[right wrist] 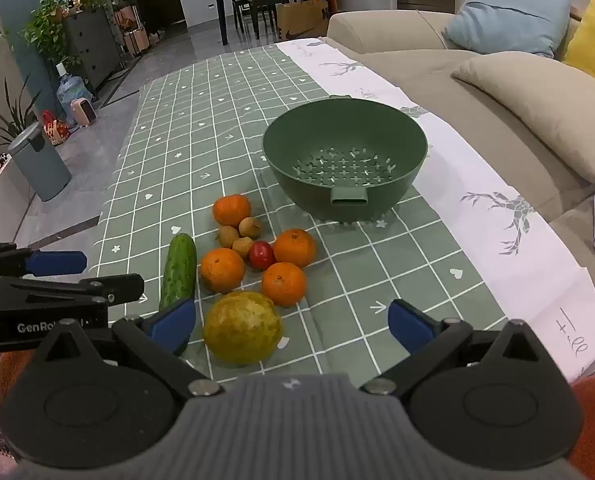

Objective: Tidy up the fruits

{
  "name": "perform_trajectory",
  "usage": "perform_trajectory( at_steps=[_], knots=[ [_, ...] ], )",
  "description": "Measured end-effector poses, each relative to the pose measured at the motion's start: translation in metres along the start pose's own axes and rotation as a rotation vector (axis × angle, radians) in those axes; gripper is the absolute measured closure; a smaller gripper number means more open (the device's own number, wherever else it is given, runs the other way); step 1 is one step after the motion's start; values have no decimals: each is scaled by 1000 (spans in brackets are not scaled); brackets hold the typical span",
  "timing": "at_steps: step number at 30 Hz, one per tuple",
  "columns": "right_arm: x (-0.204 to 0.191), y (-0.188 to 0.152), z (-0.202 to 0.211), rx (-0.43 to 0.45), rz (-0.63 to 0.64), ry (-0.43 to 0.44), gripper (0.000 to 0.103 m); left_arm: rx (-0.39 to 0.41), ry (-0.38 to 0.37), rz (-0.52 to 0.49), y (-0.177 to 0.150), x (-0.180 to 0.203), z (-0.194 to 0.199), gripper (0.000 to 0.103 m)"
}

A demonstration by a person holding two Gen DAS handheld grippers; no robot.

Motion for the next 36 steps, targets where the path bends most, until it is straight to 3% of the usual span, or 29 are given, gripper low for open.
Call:
perform_trajectory(
  at_steps=[3, 36],
  knots=[
    [0, 0, 0, 5, -1, -1, 5, 3, -28, 21, -1, -6, 4, 20],
    [-2, 1, -2, 0, 3, 7, 5, -8, -18, 21, -1, -6, 3, 20]
  ],
)
Point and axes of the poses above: each gripper's, at about its wrist camera, not at the fingertips, and z roughly against the way its jaws point, x to its right, y to its top, the point moved 2 cm from there along -z, roughly the way its jaws point, and after that the axes turned 1 degree about -y, right-handed, at the moved point
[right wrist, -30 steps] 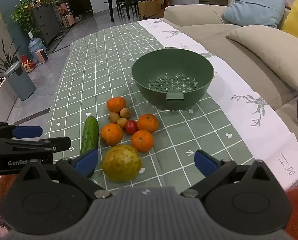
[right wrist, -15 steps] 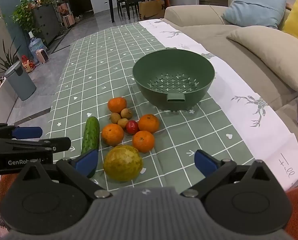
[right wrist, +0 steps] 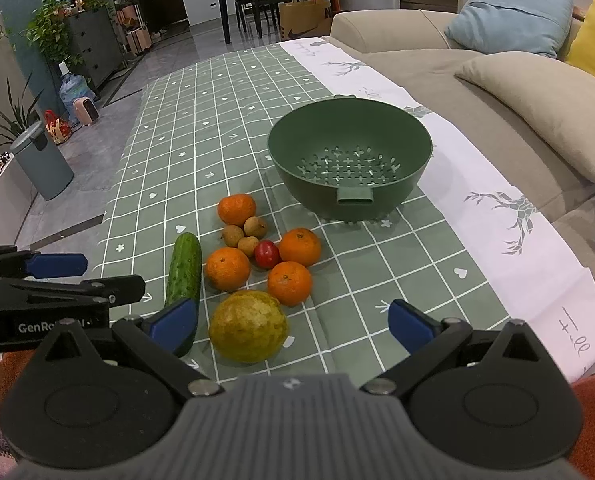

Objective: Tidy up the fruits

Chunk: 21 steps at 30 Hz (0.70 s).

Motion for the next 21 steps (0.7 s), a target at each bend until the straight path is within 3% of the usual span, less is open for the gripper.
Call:
perform_trajectory(
  at_steps=[21],
  knots=[
    [-1, 0, -2, -6, -4, 4, 5, -4, 0, 3, 0, 0, -1, 20]
  ],
)
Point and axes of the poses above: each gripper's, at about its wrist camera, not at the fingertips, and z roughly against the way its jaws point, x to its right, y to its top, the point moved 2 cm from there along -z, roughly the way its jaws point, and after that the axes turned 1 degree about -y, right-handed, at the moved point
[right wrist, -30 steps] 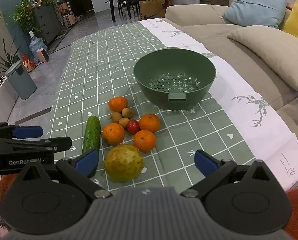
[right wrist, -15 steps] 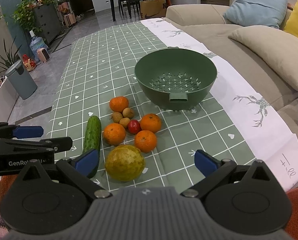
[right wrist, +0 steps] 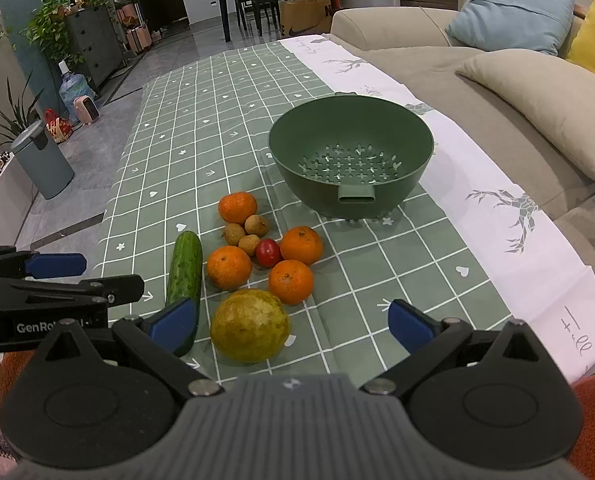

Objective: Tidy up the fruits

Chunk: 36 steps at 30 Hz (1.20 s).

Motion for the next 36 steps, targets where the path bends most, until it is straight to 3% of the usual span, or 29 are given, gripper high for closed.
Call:
perform_trajectory(
  at_steps=[36],
  knots=[
    [1, -1, -1, -4, -3, -2, 5, -2, 1, 15, -1, -3, 0, 20]
  ],
)
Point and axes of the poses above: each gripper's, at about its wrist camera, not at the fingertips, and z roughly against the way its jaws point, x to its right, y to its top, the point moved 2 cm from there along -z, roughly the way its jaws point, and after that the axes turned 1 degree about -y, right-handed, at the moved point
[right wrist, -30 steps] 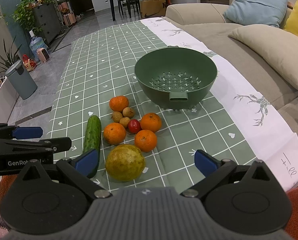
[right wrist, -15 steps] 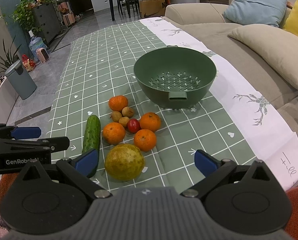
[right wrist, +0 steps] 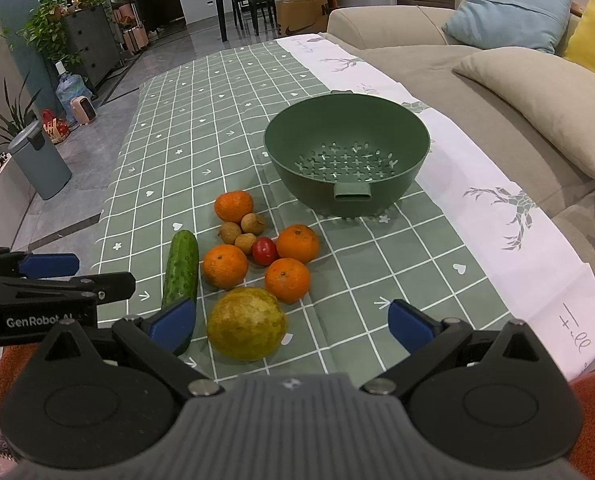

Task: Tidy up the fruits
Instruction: 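Grasp the cucumber with the left tool while the right tool grasps the yellow-green fruit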

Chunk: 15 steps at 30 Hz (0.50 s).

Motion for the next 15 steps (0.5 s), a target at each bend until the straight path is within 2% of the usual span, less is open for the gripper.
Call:
perform_trajectory(
  at_steps=[4, 8, 10, 12, 15],
  knots=[
    [3, -2, -3, -6, -4, 6, 5, -2, -7, 10, 2, -1, -1, 20],
    [10, -3, -15, -49, -62, 80, 6, -27, -12, 31, 6, -5, -8, 21],
    [10, -3, -25, -84, -74, 98, 17, -41, -25, 43, 7, -8, -13, 27],
    [8, -4, -35, -119, -78, 116, 22, -60, -40, 64, 8, -11, -20, 29],
    [3, -3, -49, -162, -93, 146, 27, -98, -58, 98, 9, -16, -33, 38]
  ],
)
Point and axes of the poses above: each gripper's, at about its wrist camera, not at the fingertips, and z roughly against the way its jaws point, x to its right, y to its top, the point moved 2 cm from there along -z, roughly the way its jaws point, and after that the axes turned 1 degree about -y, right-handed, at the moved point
